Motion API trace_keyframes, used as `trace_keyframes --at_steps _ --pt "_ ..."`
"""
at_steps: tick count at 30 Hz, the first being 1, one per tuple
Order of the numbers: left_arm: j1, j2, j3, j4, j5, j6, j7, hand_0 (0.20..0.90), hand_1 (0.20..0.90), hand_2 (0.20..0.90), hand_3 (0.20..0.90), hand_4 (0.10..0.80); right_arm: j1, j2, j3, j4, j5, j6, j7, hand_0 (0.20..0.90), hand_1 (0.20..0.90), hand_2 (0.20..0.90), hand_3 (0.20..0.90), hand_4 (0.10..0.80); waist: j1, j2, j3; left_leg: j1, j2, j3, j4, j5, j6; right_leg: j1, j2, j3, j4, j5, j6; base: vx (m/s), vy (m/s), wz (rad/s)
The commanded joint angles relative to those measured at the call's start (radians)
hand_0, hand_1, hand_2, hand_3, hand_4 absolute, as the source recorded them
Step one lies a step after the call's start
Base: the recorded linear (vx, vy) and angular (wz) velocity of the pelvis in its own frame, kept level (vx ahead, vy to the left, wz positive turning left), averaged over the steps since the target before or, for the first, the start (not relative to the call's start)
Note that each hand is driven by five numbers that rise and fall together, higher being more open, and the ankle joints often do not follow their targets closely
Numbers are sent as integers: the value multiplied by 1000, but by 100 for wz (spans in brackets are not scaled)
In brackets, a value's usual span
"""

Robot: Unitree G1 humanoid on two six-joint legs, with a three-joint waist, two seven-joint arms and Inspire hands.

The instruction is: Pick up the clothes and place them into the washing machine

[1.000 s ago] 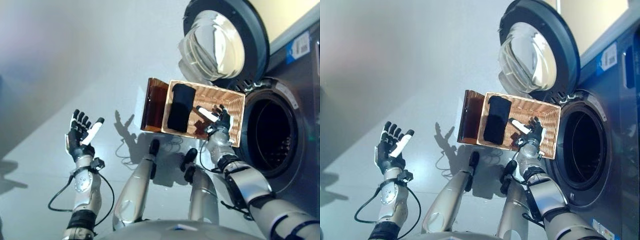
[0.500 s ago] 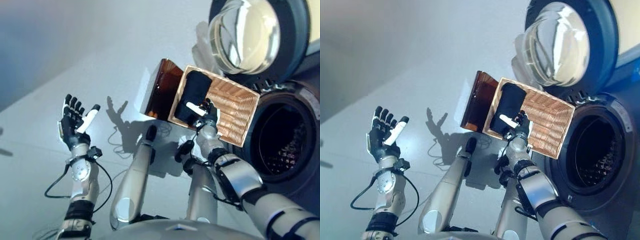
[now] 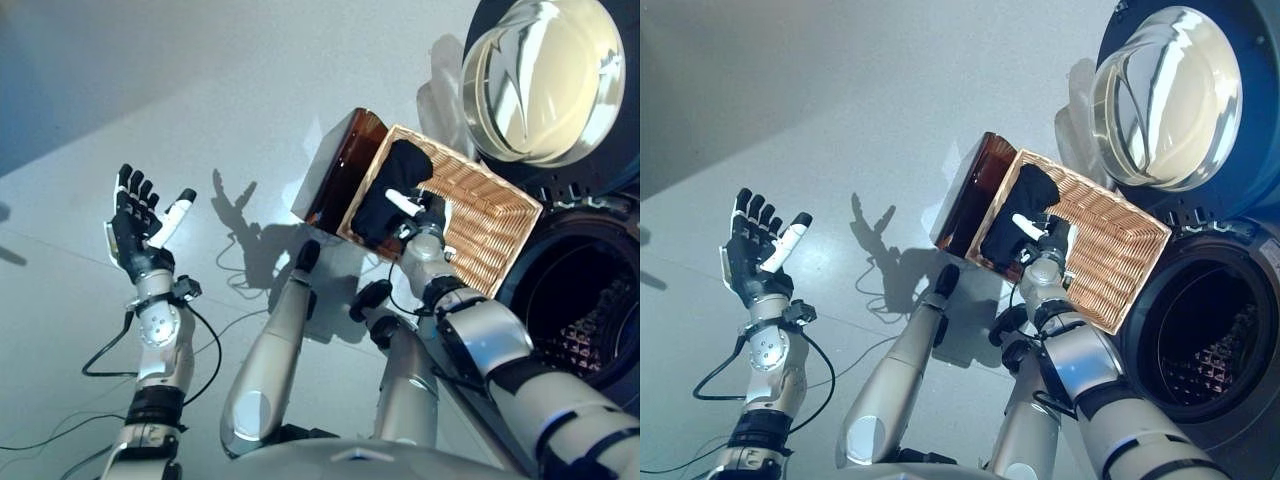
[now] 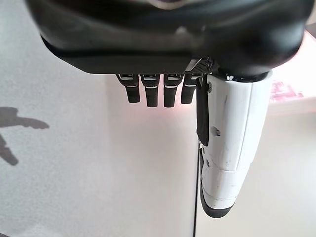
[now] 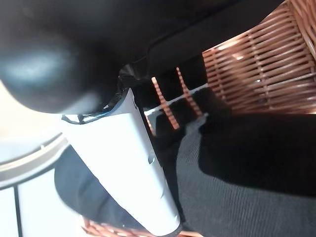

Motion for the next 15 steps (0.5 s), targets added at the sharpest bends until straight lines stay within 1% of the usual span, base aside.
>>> trace_keyframes --at_steps 1,5,9,10,15 --pt "69 38 55 -161 44 -69 12 900 900 900 900 800 -6 -25 8 10 -34 -27 -32 200 200 200 200 300 21 28 -72 3 -28 27 -90 -15 -39 59 10 26 -30 -51 14 20 19 -4" --pt "95 31 58 -174 35 -72 0 900 900 900 900 800 21 -60 -9 10 -45 -18 -32 200 200 200 200 300 13 33 -83 28 -25 39 -102 -15 -34 81 13 36 -51 -43 14 10 14 -11" --pt "125 34 63 -182 27 -74 -26 900 900 900 900 800 60 -109 -43 3 -59 -12 -36 200 200 200 200 300 -8 44 -105 63 -22 55 -124 -12 -32 111 13 49 -85 -28 20 3 8 -12" --pt "125 33 63 -182 26 -74 -27 900 900 900 900 800 61 -109 -43 2 -60 -12 -36 200 200 200 200 300 -8 44 -105 65 -22 55 -126 -12 -31 113 13 49 -87 -27 20 11 8 -14" --pt "163 32 72 -173 5 -80 -54 900 900 900 900 800 144 -157 -109 -49 -23 -37 -30 200 200 200 200 300 -49 55 -142 116 -12 80 -160 -7 -29 148 22 82 -133 -9 25 13 13 -16"
